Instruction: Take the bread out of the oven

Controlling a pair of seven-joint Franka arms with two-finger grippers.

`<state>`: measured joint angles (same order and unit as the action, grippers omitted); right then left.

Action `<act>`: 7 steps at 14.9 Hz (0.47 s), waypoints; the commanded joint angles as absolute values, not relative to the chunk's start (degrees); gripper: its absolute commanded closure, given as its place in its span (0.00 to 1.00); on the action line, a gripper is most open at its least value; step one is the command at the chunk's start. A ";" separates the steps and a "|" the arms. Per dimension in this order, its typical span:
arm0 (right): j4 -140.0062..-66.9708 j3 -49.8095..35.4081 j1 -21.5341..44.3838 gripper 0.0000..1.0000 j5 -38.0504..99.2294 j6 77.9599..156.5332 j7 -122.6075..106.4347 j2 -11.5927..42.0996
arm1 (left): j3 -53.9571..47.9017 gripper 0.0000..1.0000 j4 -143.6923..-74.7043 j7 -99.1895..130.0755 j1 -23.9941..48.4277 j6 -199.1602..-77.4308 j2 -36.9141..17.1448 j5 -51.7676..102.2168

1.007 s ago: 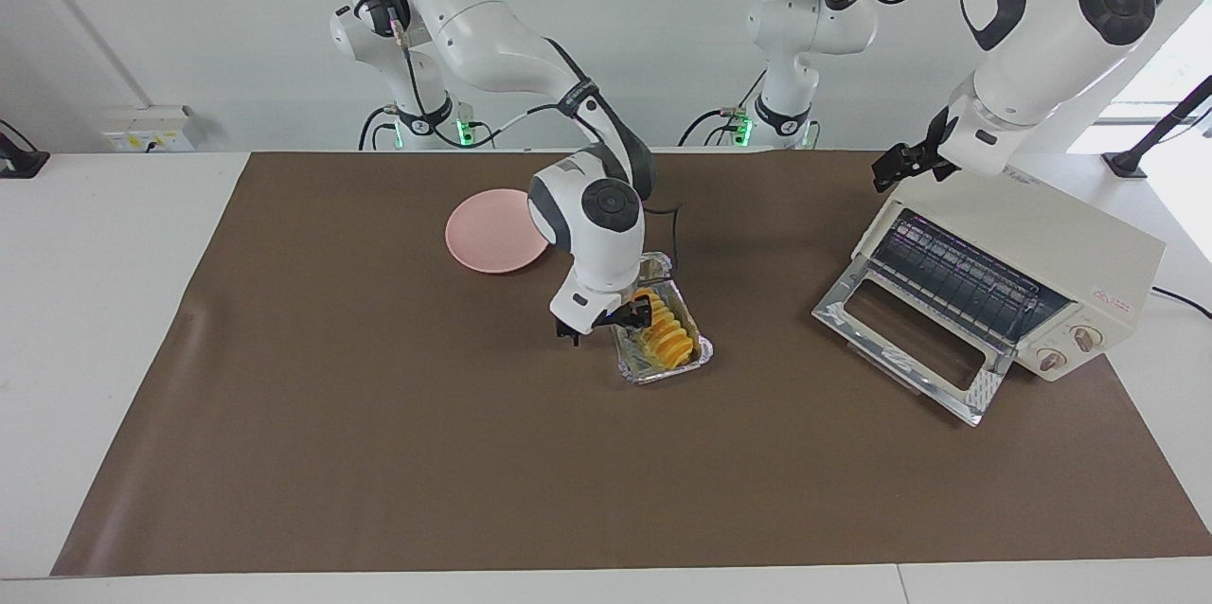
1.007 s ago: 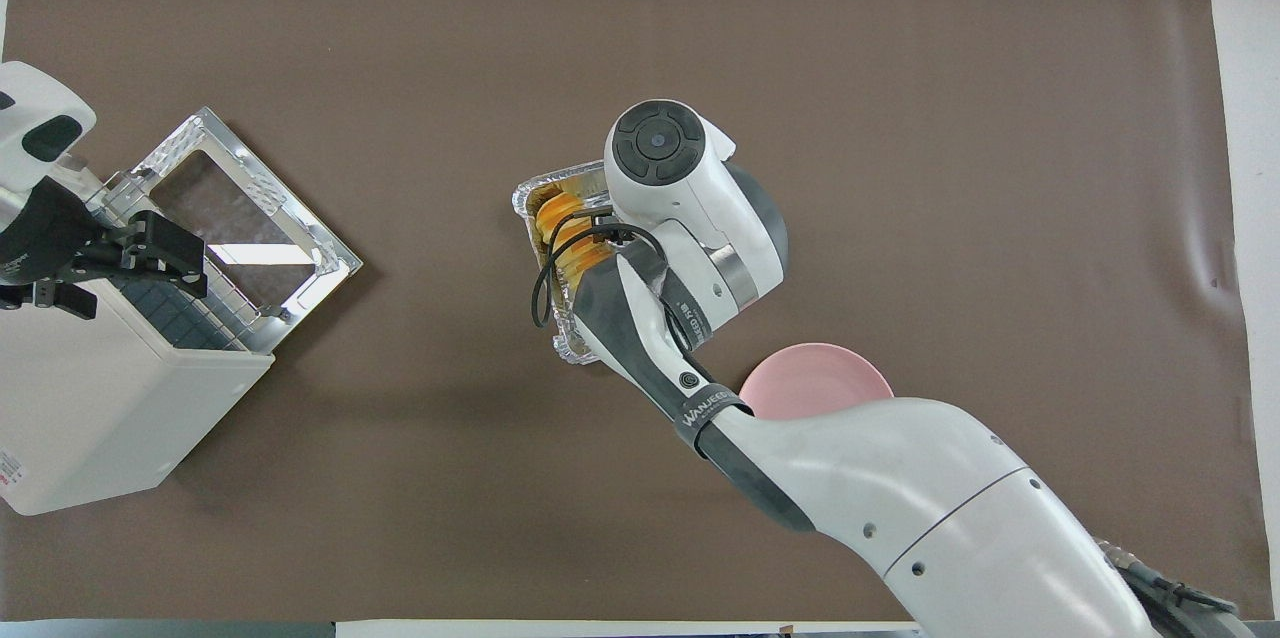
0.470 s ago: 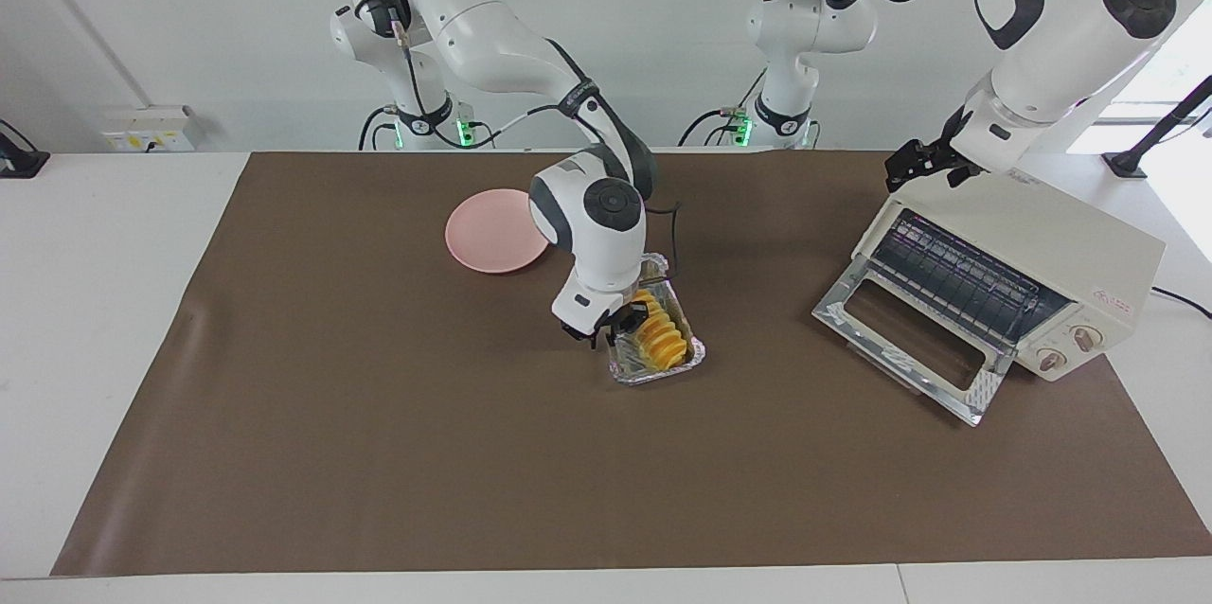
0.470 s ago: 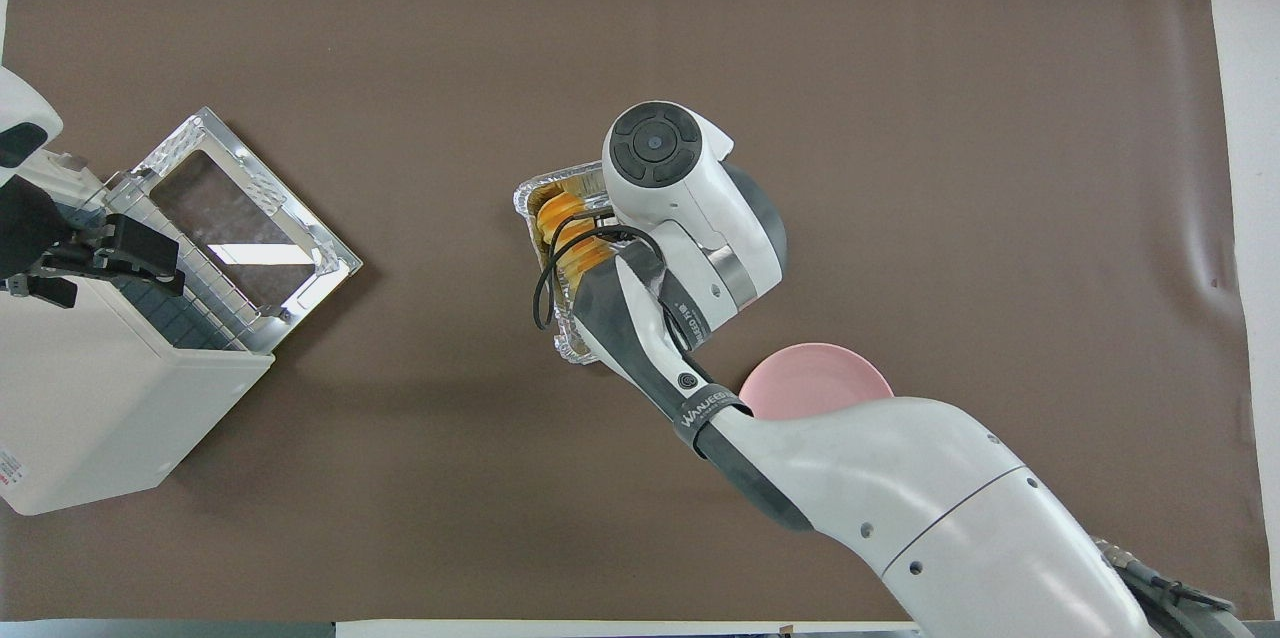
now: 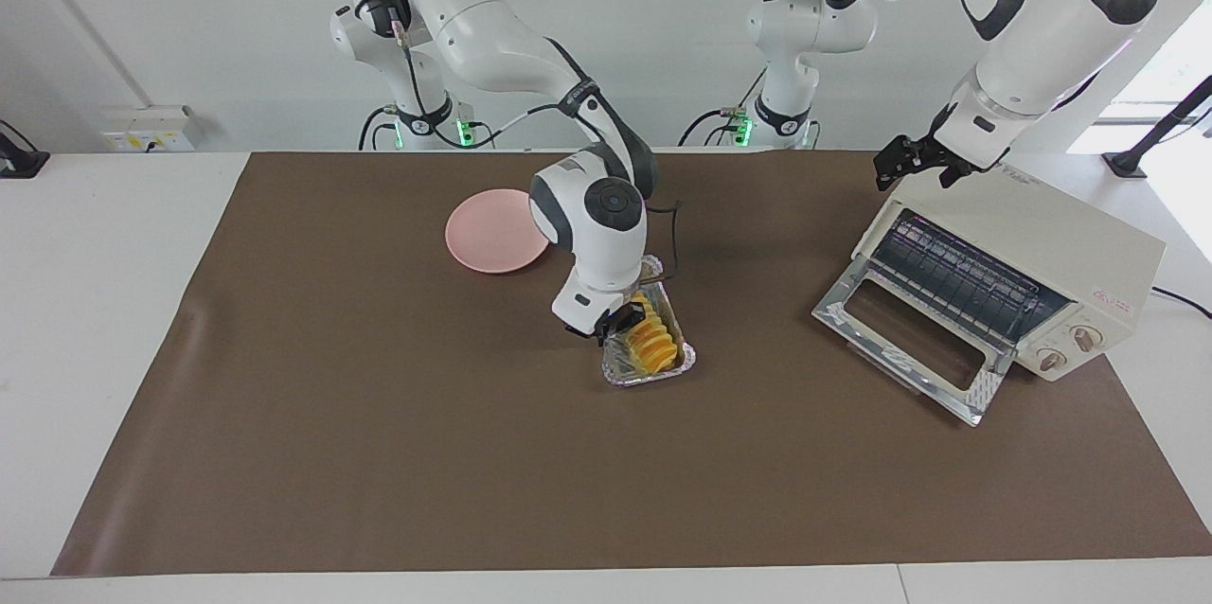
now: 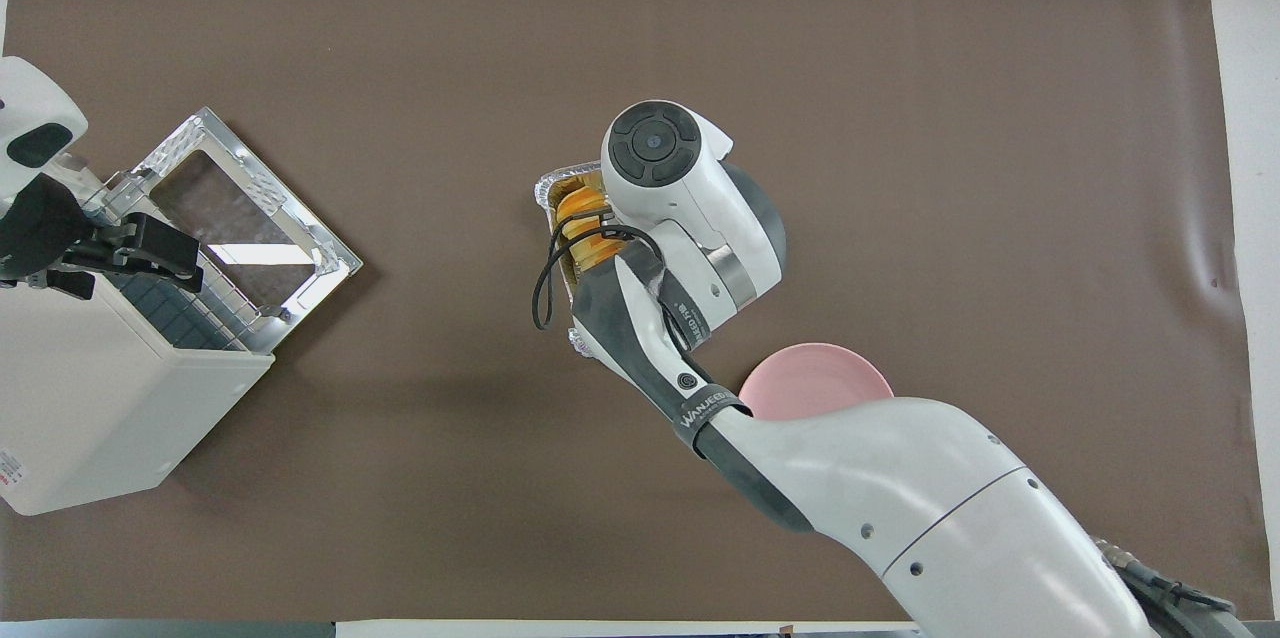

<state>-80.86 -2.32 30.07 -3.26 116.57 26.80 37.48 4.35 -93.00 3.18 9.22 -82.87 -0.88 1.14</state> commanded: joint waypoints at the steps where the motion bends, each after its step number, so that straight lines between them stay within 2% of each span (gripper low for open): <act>1: -74.03 -2.37 28.22 1.00 -1.24 108.58 25.31 37.62 | 3.34 0.00 -91.49 2.55 7.65 -82.27 -1.23 0.09; 4: -69.27 -2.37 23.66 1.00 2.37 102.41 23.74 36.39 | 3.25 0.00 -92.02 2.37 6.94 -82.53 -1.32 0.09; 7: -69.08 -2.37 18.21 1.00 3.33 99.06 18.73 33.50 | 3.34 0.00 -92.46 3.07 7.38 -82.35 -0.88 0.09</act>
